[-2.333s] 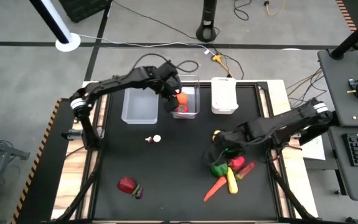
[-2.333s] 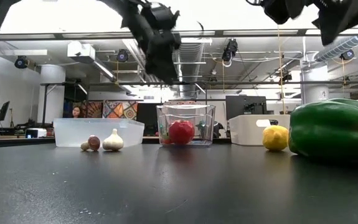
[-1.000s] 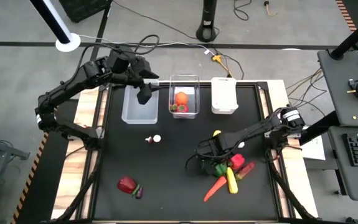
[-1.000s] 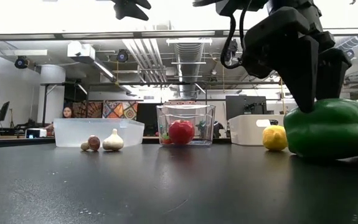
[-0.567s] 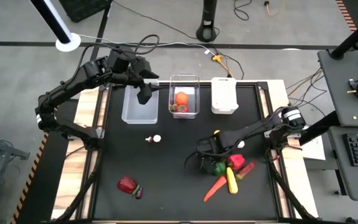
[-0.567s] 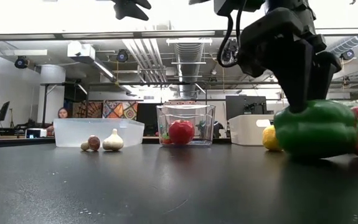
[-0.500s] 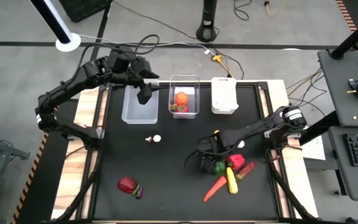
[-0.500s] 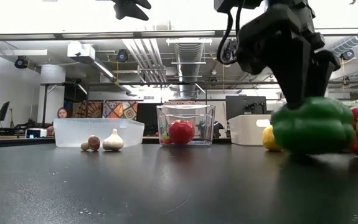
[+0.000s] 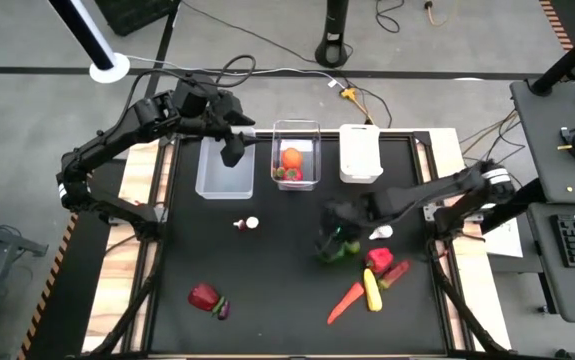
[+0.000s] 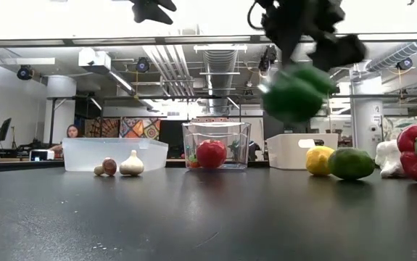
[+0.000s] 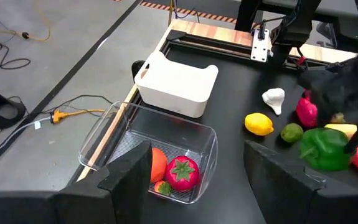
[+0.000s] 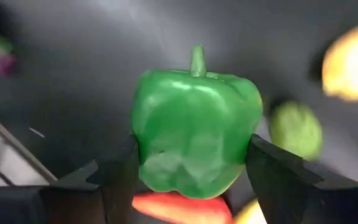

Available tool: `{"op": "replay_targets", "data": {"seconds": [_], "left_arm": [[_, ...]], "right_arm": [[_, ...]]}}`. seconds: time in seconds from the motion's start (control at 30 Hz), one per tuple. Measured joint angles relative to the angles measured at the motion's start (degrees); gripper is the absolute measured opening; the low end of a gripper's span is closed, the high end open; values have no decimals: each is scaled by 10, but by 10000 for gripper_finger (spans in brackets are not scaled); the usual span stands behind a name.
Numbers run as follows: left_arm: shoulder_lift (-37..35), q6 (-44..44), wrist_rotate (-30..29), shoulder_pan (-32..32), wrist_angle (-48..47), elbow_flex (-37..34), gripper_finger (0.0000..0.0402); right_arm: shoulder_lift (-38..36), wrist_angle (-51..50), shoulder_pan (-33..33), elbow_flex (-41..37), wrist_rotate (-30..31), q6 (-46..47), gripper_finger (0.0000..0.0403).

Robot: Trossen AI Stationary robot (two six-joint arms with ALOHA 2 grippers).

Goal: Sort produce into baskets
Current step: Put the green bell pepper into the white bin

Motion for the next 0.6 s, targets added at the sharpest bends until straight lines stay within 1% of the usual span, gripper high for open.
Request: {"op": "replay_targets", "data": {"seconds": [0.2,0.33,0.43,0.5,0.6], "left_arm": [[-2,-31,-1,0,1,0,233],[-11,-50,-2,0,10,0,233],[-19,-55,-23,0,15,0,233],[-24,-59,-38,0,18,0,233],[-37,-65,-56,0,18,0,233]], "right_arm": [[-61,47,-95,0,46,-65,253],[-88,48,-184,1,55,-130,253],[-94,59,-249,1,71,-192,253],[-97,69,-288,0,98,-234,253],[-100,90,-341,1,157,-294,253]]}}
